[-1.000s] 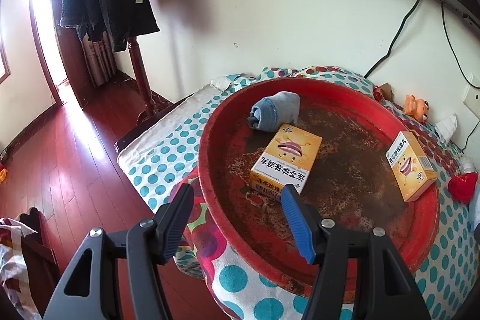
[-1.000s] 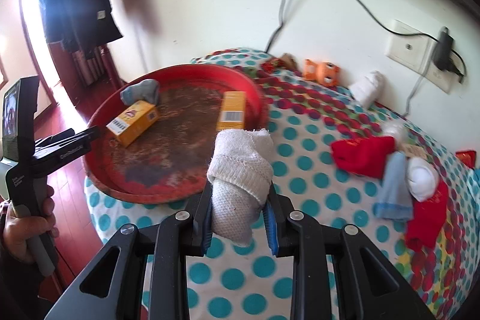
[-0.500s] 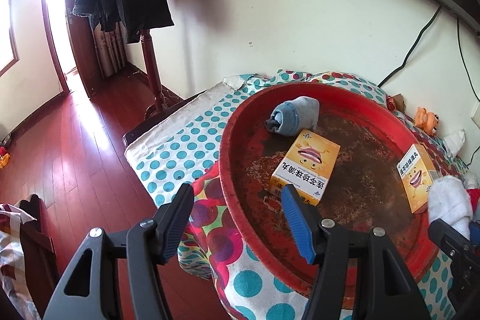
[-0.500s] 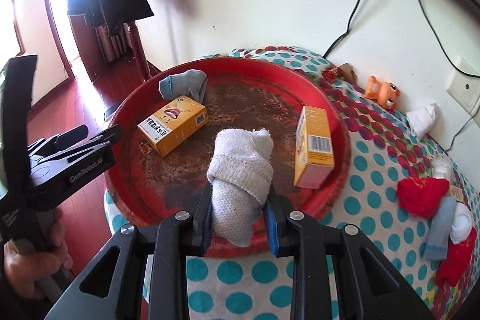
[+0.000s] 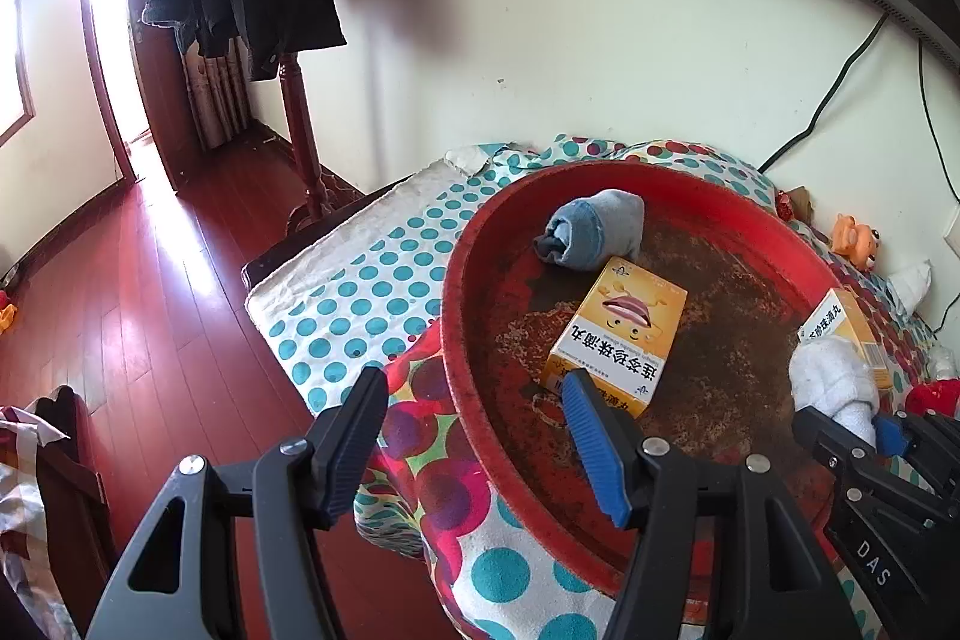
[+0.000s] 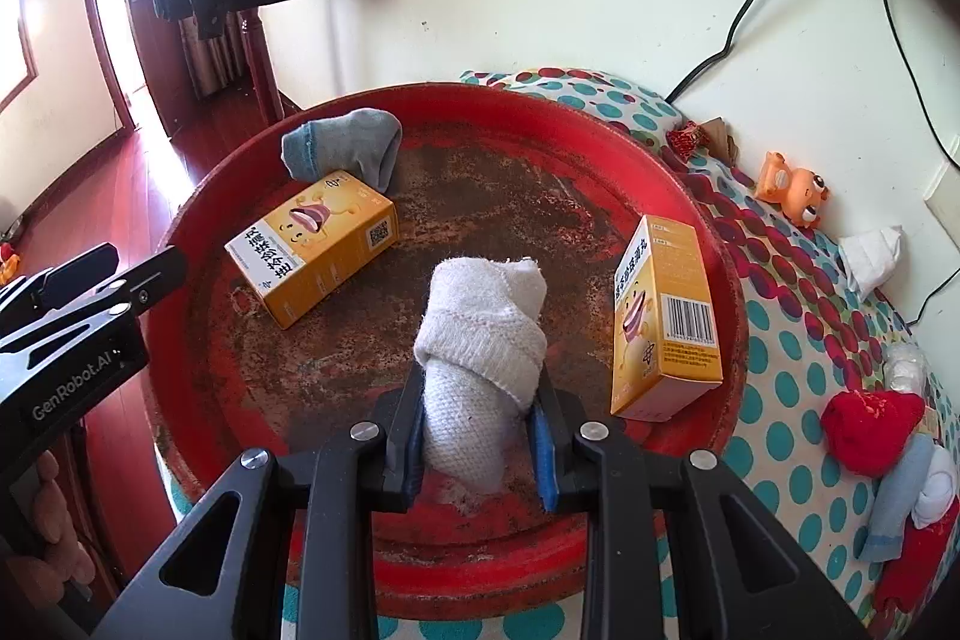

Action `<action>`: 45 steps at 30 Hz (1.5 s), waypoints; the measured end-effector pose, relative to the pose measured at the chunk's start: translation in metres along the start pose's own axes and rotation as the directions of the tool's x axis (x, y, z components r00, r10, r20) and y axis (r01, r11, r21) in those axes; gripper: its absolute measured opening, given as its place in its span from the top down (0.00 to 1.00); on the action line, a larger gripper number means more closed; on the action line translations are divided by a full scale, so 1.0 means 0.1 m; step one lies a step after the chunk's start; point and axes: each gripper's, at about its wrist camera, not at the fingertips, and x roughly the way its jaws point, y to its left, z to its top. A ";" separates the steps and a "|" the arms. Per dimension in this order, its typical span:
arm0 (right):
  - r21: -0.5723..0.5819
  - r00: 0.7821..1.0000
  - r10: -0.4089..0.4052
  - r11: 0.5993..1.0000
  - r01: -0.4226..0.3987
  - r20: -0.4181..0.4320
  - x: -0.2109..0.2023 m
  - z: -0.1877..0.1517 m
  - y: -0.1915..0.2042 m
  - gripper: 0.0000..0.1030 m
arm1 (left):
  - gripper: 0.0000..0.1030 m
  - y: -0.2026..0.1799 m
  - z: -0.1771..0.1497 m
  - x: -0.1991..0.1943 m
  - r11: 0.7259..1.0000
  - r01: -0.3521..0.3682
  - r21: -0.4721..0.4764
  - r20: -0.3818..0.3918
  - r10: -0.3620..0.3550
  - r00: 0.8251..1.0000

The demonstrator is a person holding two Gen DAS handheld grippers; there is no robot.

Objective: Organize objects
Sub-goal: 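Carry the white sock with the right gripper into the red tray and release, then move the right gripper back over the red sock on the bed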

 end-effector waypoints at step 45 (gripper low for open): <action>0.535 0.943 -0.331 0.790 0.300 -0.040 -1.17 -1.54 -2.91 0.42 | 0.39 -0.47 -0.18 -0.15 0.981 0.054 0.189 0.042 -0.063 0.997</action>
